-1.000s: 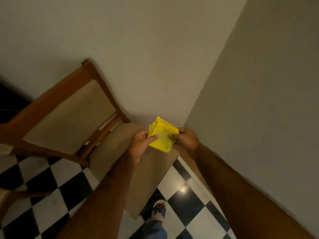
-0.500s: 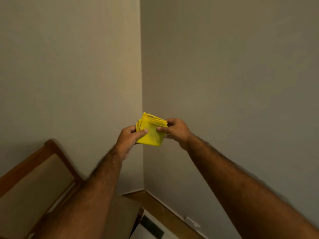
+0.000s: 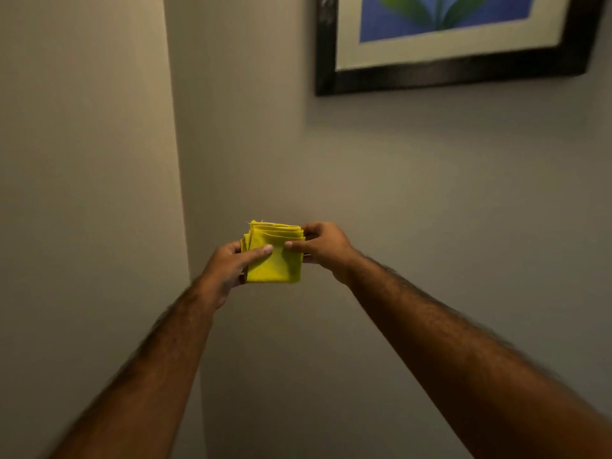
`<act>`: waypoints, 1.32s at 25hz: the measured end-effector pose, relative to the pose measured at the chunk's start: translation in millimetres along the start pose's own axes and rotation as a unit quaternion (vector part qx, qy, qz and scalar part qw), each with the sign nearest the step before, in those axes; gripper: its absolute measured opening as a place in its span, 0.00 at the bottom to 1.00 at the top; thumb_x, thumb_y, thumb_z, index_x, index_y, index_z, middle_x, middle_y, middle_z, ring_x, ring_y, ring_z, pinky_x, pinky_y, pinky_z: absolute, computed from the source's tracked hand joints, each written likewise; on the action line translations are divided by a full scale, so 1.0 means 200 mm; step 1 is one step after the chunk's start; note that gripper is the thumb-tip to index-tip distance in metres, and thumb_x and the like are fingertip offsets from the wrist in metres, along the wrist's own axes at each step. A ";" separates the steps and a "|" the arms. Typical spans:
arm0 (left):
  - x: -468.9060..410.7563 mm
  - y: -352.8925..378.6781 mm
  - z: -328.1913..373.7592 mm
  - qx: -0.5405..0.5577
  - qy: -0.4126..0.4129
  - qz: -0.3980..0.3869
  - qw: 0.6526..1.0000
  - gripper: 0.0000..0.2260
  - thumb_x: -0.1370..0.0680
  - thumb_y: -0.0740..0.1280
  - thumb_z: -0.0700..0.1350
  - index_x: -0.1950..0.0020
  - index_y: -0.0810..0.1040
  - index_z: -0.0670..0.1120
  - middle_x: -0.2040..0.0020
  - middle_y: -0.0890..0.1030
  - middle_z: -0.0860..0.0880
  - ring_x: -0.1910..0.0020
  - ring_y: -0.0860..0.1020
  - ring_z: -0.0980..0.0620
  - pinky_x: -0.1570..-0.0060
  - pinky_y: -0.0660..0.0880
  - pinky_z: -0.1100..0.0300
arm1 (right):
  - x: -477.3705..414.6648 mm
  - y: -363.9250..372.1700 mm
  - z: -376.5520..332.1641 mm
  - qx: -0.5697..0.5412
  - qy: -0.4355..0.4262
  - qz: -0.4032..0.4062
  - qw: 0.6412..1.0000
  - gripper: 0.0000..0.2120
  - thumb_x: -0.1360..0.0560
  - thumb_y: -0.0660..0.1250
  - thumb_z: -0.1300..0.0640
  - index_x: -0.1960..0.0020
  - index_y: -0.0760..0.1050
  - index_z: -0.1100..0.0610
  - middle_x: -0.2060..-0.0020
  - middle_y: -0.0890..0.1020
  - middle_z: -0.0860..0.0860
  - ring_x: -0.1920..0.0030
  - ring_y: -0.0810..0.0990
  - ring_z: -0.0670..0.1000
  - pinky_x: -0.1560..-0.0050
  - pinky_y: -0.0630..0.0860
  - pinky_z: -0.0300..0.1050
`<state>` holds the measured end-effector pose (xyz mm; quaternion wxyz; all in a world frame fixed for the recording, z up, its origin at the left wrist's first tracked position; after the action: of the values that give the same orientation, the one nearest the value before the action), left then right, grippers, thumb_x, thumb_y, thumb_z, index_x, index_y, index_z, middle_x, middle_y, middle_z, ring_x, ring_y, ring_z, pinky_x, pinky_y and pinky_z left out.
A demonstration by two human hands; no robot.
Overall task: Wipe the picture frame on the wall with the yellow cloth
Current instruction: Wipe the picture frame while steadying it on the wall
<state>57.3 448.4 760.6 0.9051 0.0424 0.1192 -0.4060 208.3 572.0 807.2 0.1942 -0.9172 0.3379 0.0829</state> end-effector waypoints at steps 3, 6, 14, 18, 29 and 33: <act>-0.05 0.15 0.29 0.020 0.055 -0.010 0.998 0.19 0.33 0.79 0.52 0.44 0.84 0.48 0.50 0.88 0.51 0.49 0.85 0.49 0.63 0.82 0.59 | 0.02 -0.23 -0.23 0.010 -0.044 0.036 0.998 0.18 0.28 0.76 0.59 0.39 0.80 0.62 0.44 0.85 0.60 0.43 0.85 0.57 0.44 0.84 0.54; -0.08 0.27 0.53 0.034 0.100 -0.019 0.994 0.16 0.29 0.77 0.49 0.43 0.84 0.47 0.47 0.86 0.48 0.50 0.84 0.48 0.63 0.81 0.57 | 0.04 -0.40 -0.45 0.032 -0.083 0.049 0.995 0.18 0.27 0.76 0.58 0.39 0.79 0.61 0.44 0.85 0.57 0.44 0.85 0.55 0.45 0.84 0.51; -0.26 0.30 1.32 0.101 0.236 0.046 0.965 0.05 0.24 0.74 0.47 0.49 0.83 0.49 0.48 0.84 0.45 0.50 0.81 0.45 0.44 0.78 0.46 | 0.25 -1.18 -1.24 0.329 -0.267 0.279 0.862 0.25 0.27 0.74 0.43 0.34 0.79 0.54 0.44 0.86 0.52 0.45 0.85 0.51 0.43 0.79 0.43; -0.45 0.26 1.81 0.126 0.289 0.073 0.946 0.03 0.23 0.72 0.47 0.52 0.81 0.50 0.48 0.83 0.45 0.54 0.81 0.47 0.54 0.78 0.53 | 0.42 -1.67 -1.61 0.394 -0.362 0.451 0.714 0.34 0.23 0.69 0.44 0.23 0.65 0.56 0.30 0.77 0.57 0.31 0.75 0.58 0.32 0.71 0.49; -0.83 0.43 2.26 -0.087 0.344 0.249 0.901 0.20 0.24 0.73 0.53 0.42 0.81 0.37 0.46 0.83 0.36 0.47 0.81 0.36 0.52 0.76 0.49 | 0.18 -2.07 -1.61 0.561 -0.196 0.462 0.658 0.50 0.28 0.47 0.23 0.17 0.46 0.55 0.17 0.46 0.50 0.17 0.44 0.49 0.18 0.49 0.52; -0.71 0.45 2.26 -0.246 0.413 0.407 0.777 0.26 0.31 0.78 0.49 0.39 0.75 0.41 0.40 0.79 0.36 0.43 0.77 0.34 0.52 0.75 0.45 | 0.06 -2.09 -1.48 0.541 -0.207 0.457 0.675 0.57 0.33 0.41 0.18 0.17 0.39 0.54 0.17 0.39 0.48 0.18 0.39 0.46 0.19 0.46 0.49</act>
<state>115.9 532.2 1232.3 0.8296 0.0266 0.5488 0.0997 496.1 733.5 1198.4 0.6594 -0.3427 0.6516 0.1522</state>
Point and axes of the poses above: each hand's wrist, its own x-axis away from the middle knuckle, its own y-axis out of the palm, z = x × y, the point moved 7 cm from there along -x, towards the middle knuckle
